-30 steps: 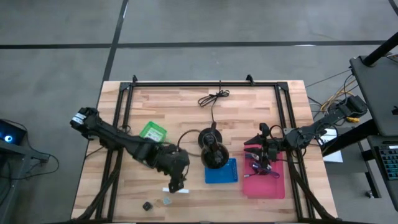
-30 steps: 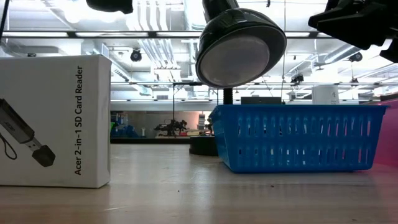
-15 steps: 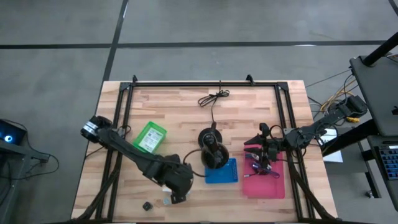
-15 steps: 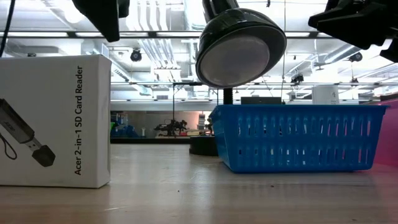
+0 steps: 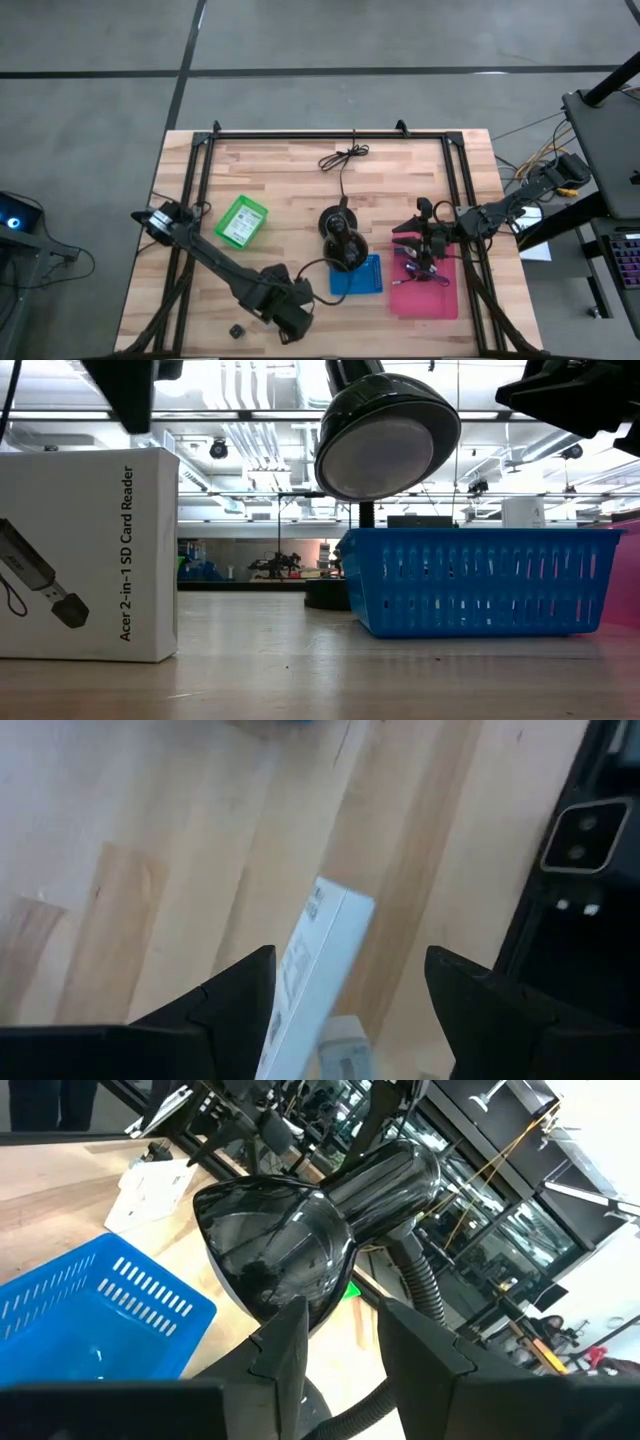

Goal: Pick and place items into bin
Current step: Put the white card reader box into the green bin

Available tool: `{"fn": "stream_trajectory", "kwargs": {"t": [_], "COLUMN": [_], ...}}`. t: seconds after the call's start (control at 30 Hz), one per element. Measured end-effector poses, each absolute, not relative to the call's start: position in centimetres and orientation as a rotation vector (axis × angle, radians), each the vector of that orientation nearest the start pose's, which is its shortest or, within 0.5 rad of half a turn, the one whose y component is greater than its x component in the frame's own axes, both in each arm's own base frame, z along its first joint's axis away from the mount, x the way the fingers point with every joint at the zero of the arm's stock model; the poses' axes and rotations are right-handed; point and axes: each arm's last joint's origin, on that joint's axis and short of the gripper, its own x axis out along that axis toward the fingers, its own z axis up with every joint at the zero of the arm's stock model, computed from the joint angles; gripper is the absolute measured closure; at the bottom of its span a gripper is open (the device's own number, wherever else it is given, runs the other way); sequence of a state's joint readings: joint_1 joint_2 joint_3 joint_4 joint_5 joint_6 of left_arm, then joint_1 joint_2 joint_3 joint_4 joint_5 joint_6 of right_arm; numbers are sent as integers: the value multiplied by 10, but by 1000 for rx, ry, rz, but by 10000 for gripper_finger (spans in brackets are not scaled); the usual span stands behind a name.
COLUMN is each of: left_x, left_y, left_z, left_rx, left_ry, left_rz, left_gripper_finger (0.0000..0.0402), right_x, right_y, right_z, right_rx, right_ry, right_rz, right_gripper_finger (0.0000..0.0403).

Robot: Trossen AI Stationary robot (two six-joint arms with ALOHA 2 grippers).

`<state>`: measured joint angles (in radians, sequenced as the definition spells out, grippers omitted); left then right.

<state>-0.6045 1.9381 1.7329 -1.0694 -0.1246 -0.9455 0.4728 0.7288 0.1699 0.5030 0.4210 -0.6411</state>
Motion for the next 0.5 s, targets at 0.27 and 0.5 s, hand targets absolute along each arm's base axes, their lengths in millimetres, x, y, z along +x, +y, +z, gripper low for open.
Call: {"fn": "stream_trajectory", "kwargs": {"t": [0.27,0.5], "left_x": [321,322], "left_y": [-219,-223], "left_z": [260,261], "left_rx": [-289,-329], "left_ry": [1309,1285], "left_rz": [221,217], "left_gripper_finger": [162,162], "right_x": [145,145], "right_y": [61,61], "right_z": [193,192], "right_rx": [-636,-628], "right_ry": [49,61], "right_rz": [71,74], "right_gripper_finger": [291,291]}}
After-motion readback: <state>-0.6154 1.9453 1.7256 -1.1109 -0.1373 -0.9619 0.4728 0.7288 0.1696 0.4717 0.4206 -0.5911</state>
